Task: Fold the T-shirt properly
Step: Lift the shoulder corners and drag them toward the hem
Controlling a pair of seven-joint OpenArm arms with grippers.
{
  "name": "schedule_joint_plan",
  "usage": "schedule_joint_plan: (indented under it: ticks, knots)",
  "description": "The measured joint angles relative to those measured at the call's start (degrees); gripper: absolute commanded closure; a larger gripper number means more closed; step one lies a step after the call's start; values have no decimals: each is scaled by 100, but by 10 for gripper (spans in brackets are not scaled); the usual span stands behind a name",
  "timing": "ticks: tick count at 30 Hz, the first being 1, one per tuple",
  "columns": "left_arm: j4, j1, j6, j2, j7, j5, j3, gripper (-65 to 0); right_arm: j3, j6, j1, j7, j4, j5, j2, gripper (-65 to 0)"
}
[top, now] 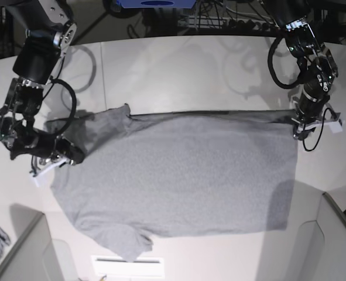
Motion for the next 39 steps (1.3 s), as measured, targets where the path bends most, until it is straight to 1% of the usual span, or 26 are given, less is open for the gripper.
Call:
schedule_joint_plan:
  ticks: [2,5,10,15,18,20,22,26,29,31,33,37,39]
  knots:
    - [-101,-76,0,-2,2,-17,28,0,-225,2,0,223,-17,-114,-20,0]
    - [-151,-164,-28,-4,7,-35,33,0,-284,4,0,317,-22,-184,-66,0]
    - [-212,-291,-22,-17,2,-39,35,0,-278,2,129,317,-31,-258,-13,0]
    - [-400,-452,0,-22,0,-22,33,0,-306,2,210,343,-46,-227,-26,0]
    - [-481,-507,0,-15,9,-24,42,0,-304,13,409,385,-490,-232,-13,0]
    - [-501,-535,4,-20,4,-20,33,0,-315,2,514,570,-769,-249,-15,0]
    - [-507,-586,2,-17,4,-22,33,0,-317,2,514,702,-866,-223,-13,0]
    - [-544,-737,2,-17,9,-13,33,0,-337,0,522,841,-892,-238,109,0]
    - [-874,-973,-22,-37,-37,-33,35,0,-337,2,608,946,-973,-240,133,0]
    - [-1078,-1034,-2,-31,-7,-4,35,0,-337,2,688,953,-1137,-352,116,0]
    - [-1241,-1056,2,-33,-2,-4,33,0,-339,7,750,955,-1259,-619,94,0]
    - [-1331,-1102,2,-31,2,0,35,0,-339,4,750,1178,-1292,-691,94,0]
    - [-1333,-1113,2,-35,0,0,33,0,-339,4,752,1182,-1340,-686,96,0]
